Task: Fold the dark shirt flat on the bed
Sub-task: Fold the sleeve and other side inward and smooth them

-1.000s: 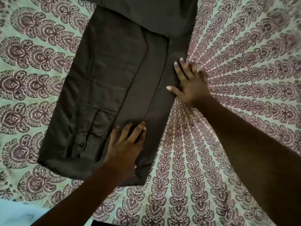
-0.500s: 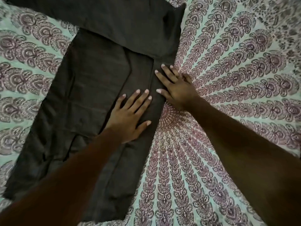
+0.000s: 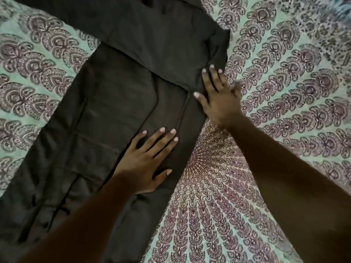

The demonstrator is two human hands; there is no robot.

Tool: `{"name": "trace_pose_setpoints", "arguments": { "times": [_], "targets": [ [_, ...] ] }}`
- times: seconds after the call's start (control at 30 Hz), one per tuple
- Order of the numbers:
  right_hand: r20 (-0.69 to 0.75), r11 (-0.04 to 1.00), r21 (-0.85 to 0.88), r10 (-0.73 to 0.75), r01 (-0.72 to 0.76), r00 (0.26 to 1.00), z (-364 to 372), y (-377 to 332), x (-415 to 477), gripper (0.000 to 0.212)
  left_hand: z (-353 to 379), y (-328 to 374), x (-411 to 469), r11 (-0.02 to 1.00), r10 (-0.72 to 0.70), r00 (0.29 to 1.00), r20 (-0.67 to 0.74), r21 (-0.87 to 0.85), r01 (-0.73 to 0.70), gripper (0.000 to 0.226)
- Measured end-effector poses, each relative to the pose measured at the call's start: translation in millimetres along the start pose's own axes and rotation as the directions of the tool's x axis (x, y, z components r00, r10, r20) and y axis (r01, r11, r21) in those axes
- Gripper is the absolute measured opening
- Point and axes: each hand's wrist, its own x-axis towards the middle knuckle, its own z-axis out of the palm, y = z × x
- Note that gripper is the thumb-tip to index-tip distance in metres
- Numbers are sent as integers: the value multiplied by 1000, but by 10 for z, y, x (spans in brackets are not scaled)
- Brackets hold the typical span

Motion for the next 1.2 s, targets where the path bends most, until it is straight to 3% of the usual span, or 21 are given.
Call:
{"name": "trace_pose_setpoints", "arguments": {
  "times": [0.2,0.37,0.5,0.6,0.7,0.8,0.87,0.93,1.0,1.07,1.2],
  "targets": [
    [52,999,22,42,-43,998,-258,275,686,69,-27,-14,13,1000,-2,1000,-1,-26,2,85],
    [-173,999,37,-14,20,985,-336,115,399,60,-35,-22,12,999,-5,1000,-1,-51,5,87],
    [-310,999,37,-24,37,951,-600,97,707,43,-25,-27,26,998,-6,1000,2,-56,6,89],
    [-160,999,-32,-41,36,986,-896,26,1162,43,-33,-23,26,998,-6,1000,-1,-70,6,90],
    [156,996,-94,14,0,988,-971,-72,1544,69,-52,-25,33,997,-3,1000,-3,-81,3,90],
    [243,993,73,75,-95,967,-938,-91,1699,69,-66,-28,37,995,-4,1000,2,-96,4,91],
    [178,984,159,57,-86,982,-918,-88,1692,45,-68,-30,36,995,0,1000,1,-104,0,91],
    [24,984,176,-16,12,1000,-910,-124,1602,27,-65,-33,39,994,2,1000,2,-106,-2,91],
    [-146,966,223,-103,134,984,-869,-164,1503,27,-62,-34,40,994,4,1000,4,-108,-4,91],
    [-217,957,222,-140,188,966,-822,-168,1454,21,-66,-43,40,994,4,1000,7,-108,-3,91],
    [-250,964,242,-49,111,967,-771,-134,1330,36,-67,-39,35,993,5,1000,6,-114,-4,90]
  ]
}}
